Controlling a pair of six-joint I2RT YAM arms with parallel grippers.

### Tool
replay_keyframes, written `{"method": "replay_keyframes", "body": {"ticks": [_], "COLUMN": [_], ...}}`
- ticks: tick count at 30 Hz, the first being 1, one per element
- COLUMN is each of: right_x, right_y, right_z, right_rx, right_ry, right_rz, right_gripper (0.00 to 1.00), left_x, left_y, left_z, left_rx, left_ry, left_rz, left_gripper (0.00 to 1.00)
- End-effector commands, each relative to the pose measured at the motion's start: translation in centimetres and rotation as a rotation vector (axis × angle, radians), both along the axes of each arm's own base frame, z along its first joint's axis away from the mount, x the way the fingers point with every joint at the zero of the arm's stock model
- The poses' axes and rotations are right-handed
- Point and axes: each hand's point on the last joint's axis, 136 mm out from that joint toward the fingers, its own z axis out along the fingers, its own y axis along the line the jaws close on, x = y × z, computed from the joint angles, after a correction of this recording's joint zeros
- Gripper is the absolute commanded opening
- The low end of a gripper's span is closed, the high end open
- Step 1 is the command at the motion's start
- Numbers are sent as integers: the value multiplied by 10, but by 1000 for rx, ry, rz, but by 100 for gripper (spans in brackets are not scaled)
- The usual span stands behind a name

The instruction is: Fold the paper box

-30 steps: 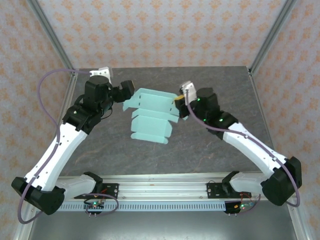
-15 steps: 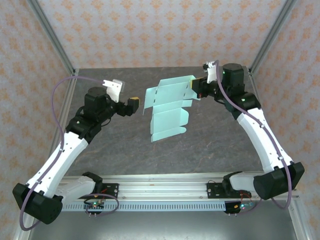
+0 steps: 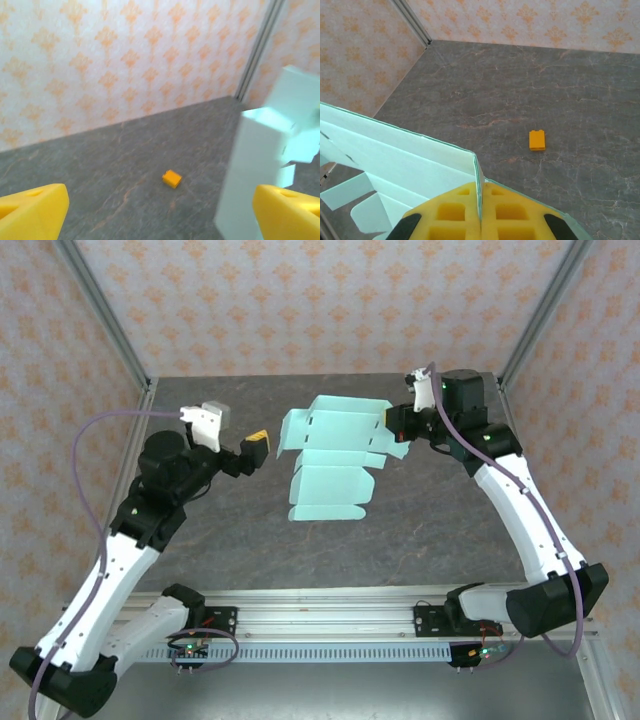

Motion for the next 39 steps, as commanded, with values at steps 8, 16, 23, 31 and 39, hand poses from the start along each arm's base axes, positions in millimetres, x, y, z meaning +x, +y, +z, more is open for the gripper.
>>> {"method": "replay_keyframes", "body": {"ticks": [8,16,23,31,39], "right_x": [-2,-12,-19,-28,-34], "right_y": [2,2,4,5,10], "right_z": [4,1,-3,-12,-13], "right_rx": [24,-17,-66,-127,-109], "right_ry": [16,-10,-51,-94,-107], "right_rz": [4,49,119,198,238], "right_gripper": [0,0,0,0,0], "left_x": [14,56,70,77,78], "left_y": [-47,-33,-25,-42,-68], "left_z": [-25,-31,-31,-36,-21], "left_rx": [155,284,325,394,414], "left_ry": [39,57,67,67,60], "left_rz": [-206,-68,-80,-197,-358], "left_gripper": [97,97,97,97,91]}}
